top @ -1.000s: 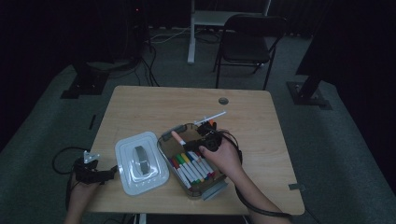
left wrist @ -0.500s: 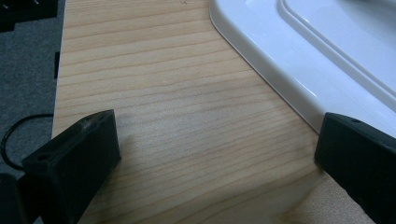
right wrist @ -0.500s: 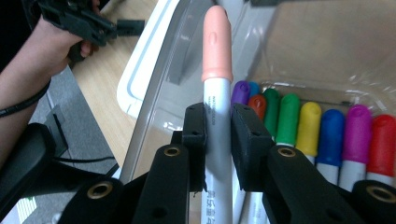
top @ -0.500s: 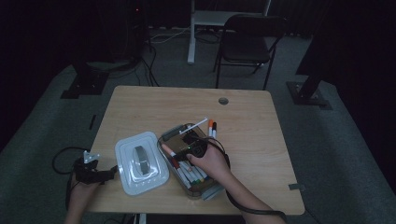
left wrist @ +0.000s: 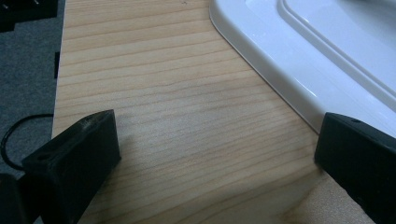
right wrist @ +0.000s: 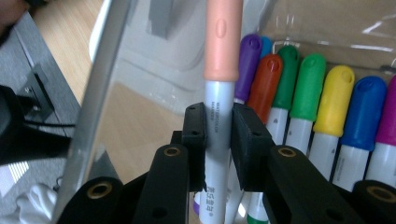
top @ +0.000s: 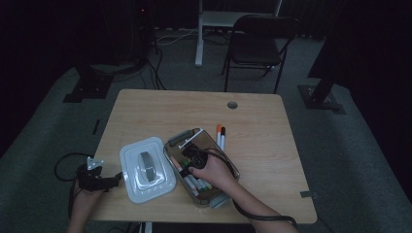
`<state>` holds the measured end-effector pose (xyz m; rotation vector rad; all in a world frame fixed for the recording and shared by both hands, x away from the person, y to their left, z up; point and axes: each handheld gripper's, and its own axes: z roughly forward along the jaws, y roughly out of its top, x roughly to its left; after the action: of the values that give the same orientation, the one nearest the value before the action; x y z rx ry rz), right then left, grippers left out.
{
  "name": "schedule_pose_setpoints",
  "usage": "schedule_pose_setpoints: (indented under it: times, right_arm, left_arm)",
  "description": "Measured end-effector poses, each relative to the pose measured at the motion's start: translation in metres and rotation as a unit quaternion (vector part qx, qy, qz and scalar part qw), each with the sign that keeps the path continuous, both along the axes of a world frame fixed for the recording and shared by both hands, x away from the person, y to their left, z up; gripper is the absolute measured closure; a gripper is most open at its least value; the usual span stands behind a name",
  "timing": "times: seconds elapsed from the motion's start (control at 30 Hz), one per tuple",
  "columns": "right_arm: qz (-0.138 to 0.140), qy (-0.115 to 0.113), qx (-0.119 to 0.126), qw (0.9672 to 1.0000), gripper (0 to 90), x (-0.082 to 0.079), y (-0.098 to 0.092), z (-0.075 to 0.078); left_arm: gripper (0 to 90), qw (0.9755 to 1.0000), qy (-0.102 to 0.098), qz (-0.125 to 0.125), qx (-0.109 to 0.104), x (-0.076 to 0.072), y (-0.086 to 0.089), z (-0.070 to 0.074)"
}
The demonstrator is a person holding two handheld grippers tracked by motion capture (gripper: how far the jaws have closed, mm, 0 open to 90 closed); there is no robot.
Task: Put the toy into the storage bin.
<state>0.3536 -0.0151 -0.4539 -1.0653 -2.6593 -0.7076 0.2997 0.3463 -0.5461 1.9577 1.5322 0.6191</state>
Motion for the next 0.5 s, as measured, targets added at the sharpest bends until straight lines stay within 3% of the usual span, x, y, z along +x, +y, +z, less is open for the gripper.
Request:
schedule_pose_setpoints:
  times: [0.3, 0.5]
  right_arm:
    - [0.019, 0.025, -0.038, 0.9988, 76.0, 0.001, 0.006, -0.008]
    - [0.025, 0.033, -0.050, 0.9979, 72.1, 0.001, 0.008, -0.013]
  left_arm:
    - [0.5, 1.0000, 0.000, 0.000, -0.001, 0.000, 0.000, 0.000]
    - [0.5, 1.0000, 0.000, 0.000, -0.001, 0.000, 0.000, 0.000]
